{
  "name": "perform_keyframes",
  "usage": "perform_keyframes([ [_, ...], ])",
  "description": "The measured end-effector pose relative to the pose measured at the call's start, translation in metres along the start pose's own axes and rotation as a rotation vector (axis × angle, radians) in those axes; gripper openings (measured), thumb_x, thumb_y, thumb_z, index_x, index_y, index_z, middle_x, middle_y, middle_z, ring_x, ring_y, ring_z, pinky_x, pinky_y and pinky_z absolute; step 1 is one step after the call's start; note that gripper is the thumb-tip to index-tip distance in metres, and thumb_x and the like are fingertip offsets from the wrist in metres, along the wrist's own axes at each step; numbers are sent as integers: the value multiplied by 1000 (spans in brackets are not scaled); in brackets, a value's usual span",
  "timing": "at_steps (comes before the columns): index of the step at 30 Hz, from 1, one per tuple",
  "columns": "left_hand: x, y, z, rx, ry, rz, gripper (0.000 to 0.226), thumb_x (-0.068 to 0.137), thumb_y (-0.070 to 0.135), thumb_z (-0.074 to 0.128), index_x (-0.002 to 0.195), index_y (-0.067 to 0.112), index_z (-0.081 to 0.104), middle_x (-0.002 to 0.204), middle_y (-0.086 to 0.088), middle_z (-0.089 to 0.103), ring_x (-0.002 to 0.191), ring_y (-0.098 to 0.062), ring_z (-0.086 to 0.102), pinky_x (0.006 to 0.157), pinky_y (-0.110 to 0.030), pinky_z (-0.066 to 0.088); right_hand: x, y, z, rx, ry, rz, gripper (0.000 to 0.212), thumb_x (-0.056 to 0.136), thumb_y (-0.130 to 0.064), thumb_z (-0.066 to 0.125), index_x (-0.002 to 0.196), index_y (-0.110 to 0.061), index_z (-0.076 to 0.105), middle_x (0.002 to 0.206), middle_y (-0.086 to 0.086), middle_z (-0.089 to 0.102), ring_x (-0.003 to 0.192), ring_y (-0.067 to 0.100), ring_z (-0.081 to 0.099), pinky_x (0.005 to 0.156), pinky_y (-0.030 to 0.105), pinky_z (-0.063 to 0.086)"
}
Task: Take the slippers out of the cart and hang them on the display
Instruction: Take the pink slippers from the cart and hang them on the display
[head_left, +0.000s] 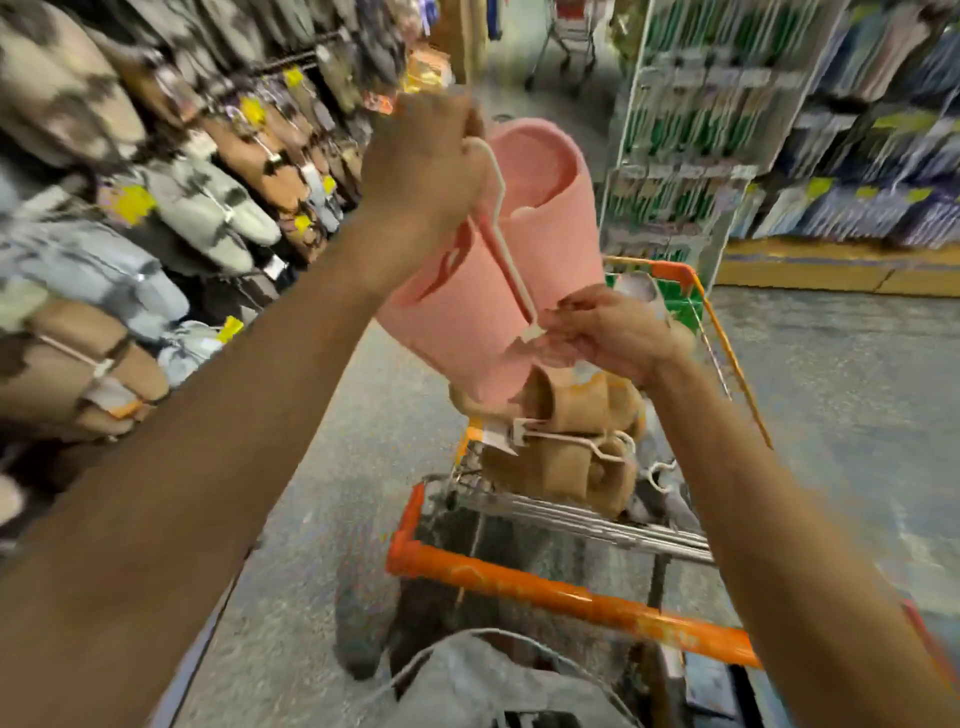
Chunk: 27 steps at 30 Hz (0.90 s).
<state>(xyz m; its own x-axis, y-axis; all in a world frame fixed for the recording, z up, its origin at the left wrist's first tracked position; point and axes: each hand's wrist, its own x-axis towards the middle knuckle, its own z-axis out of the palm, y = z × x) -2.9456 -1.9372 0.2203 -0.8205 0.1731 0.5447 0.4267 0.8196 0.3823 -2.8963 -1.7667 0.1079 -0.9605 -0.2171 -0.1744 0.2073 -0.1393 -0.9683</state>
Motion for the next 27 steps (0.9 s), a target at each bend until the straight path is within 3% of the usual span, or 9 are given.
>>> perform_keyframes([
  [6, -31, -97, -123, 109, 219, -127, 25, 75, 17, 53, 95, 16, 68, 99, -10, 69, 99, -30, 61, 81, -39, 46, 42, -1, 155, 117, -259, -39, 22, 89, 11, 42, 72, 1, 53, 55, 7, 69, 53, 14, 69, 51, 19, 55],
  [12, -98, -182, -237, 343, 335, -347, 18, 81, 30, 56, 93, 22, 68, 98, -6, 69, 98, -30, 59, 74, -36, 44, 52, 13, 306, 139, -512, -34, 17, 88, 10, 46, 81, 4, 59, 64, 9, 71, 57, 15, 70, 58, 22, 58],
  [17, -163, -232, -313, 445, 390, -464, 13, 82, 27, 59, 86, 18, 67, 93, -3, 68, 94, -23, 59, 70, -30, 39, 38, 43, 411, 170, -671, -6, 16, 89, 9, 47, 81, 6, 61, 66, 10, 71, 59, 17, 70, 60, 25, 58],
  [19, -191, -247, -336, 493, 395, -506, 12, 82, 25, 60, 85, 16, 68, 91, -4, 68, 94, -22, 57, 69, -28, 32, 33, 58, 448, 165, -734, 19, 25, 88, 8, 49, 73, 0, 67, 64, 10, 71, 60, 19, 71, 60, 32, 57],
  [23, -242, -282, -377, 517, 401, -650, 26, 80, 33, 62, 80, 7, 63, 80, -11, 66, 82, -30, 60, 62, -34, 40, 30, 83, 520, 204, -813, 149, 51, 87, 16, 46, 45, -4, 65, 49, 10, 64, 46, 21, 67, 50, 27, 57],
  [27, -292, -312, -409, 661, 475, -865, 31, 81, 46, 63, 89, 16, 68, 92, -7, 70, 90, -30, 62, 68, -33, 45, 30, 102, 591, 192, -941, 224, 33, 89, 13, 44, 61, 0, 55, 48, 3, 63, 47, 19, 67, 51, 25, 57],
])
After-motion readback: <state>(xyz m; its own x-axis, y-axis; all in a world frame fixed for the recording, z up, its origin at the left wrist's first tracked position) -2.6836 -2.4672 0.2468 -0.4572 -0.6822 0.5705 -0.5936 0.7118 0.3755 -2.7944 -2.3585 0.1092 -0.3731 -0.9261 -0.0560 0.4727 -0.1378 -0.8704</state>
